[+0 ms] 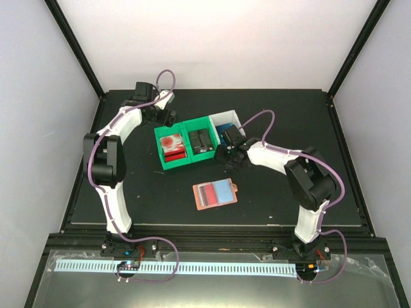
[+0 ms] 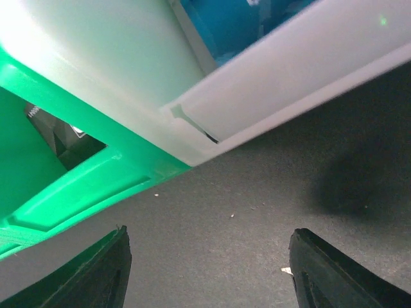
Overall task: Put the credit cards into the card holder
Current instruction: Adjust the storage box at the center of the board.
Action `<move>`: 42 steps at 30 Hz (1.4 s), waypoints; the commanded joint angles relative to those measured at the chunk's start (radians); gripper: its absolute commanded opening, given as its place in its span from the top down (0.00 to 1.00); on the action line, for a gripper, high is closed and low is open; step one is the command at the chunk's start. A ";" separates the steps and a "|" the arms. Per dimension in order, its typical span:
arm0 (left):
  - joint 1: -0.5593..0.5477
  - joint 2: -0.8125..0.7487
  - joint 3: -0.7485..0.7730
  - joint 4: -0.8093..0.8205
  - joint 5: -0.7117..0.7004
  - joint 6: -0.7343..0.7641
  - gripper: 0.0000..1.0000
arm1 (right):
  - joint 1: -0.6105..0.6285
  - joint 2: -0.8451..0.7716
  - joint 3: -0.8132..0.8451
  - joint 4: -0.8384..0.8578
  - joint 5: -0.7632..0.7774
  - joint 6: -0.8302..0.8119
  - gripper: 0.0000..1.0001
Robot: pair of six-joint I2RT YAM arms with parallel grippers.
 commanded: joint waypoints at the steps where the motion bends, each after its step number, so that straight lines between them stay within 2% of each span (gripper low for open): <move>1: 0.030 0.025 0.076 -0.139 0.145 0.014 0.11 | -0.006 0.024 0.104 -0.096 0.058 -0.081 0.32; 5: 0.032 0.023 0.048 -0.186 0.173 0.020 0.11 | -0.006 0.087 0.203 -0.178 0.126 -0.148 0.35; 9: 0.032 0.050 0.026 -0.212 0.189 0.019 0.13 | -0.006 0.122 0.222 -0.156 0.124 -0.183 0.37; 12: 0.031 0.049 0.011 -0.236 0.198 0.016 0.16 | -0.006 0.136 0.233 -0.155 0.113 -0.201 0.37; 18: 0.034 -0.020 -0.116 -0.185 0.181 -0.029 0.24 | -0.006 0.163 0.271 -0.156 0.137 -0.244 0.35; 24: 0.034 -0.112 -0.285 -0.132 0.077 -0.109 0.40 | -0.008 0.186 0.316 -0.157 0.154 -0.293 0.35; 33: 0.034 -0.289 -0.484 -0.111 -0.166 -0.302 0.44 | -0.007 0.192 0.327 -0.128 0.080 -0.343 0.36; 37: 0.034 -0.343 -0.552 -0.116 -0.177 -0.358 0.47 | -0.005 0.194 0.373 -0.178 0.086 -0.356 0.36; 42: 0.034 -0.387 -0.613 -0.133 -0.138 -0.390 0.47 | 0.005 0.190 0.441 -0.329 0.131 -0.310 0.35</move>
